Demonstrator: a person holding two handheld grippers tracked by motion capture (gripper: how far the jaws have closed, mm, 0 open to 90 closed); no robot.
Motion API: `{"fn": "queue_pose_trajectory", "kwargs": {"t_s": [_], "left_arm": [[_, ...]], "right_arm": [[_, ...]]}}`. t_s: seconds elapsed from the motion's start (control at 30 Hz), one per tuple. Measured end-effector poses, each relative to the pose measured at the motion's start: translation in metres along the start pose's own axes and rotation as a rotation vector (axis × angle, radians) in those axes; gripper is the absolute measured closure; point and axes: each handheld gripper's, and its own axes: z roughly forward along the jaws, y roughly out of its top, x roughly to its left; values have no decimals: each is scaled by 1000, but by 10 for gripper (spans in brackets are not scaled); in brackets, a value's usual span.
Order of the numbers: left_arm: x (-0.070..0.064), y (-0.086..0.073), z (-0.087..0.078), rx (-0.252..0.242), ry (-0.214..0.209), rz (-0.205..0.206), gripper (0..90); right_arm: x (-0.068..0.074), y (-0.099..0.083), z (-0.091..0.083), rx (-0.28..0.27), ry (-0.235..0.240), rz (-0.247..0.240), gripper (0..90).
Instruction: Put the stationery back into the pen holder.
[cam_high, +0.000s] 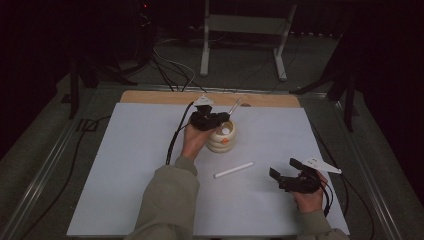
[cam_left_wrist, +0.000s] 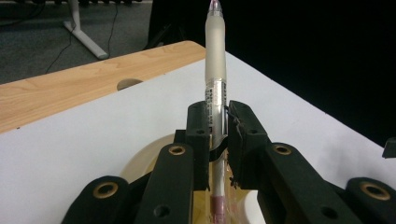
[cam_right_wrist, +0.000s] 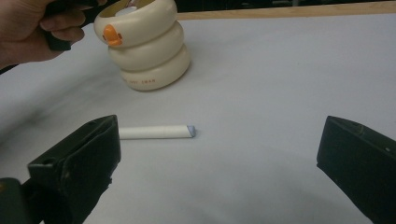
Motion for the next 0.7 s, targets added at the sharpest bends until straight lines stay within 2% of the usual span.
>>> {"fn": "queue_pose_trajectory", "kwargs": {"t_s": [0.4, 0.5, 0.57, 0.6, 0.63, 0.7], "left_arm": [[5, -7, -6, 7, 5, -17, 801], [5, -7, -6, 13, 1, -18, 801], [5, -8, -7, -8, -21, -16, 792], [6, -8, -9, -33, -36, -24, 728], [5, -8, -10, -50, -38, -32, 625], [4, -6, -11, -56, -15, -32, 397]], "right_arm": [[1, 0, 1, 2, 0, -7, 0], [1, 0, 1, 4, 0, -6, 0], [0, 0, 1, 3, 0, -6, 0], [0, 0, 1, 3, 0, -6, 0], [0, 0, 1, 3, 0, -6, 0], [0, 0, 1, 2, 1, -5, 0]]}}
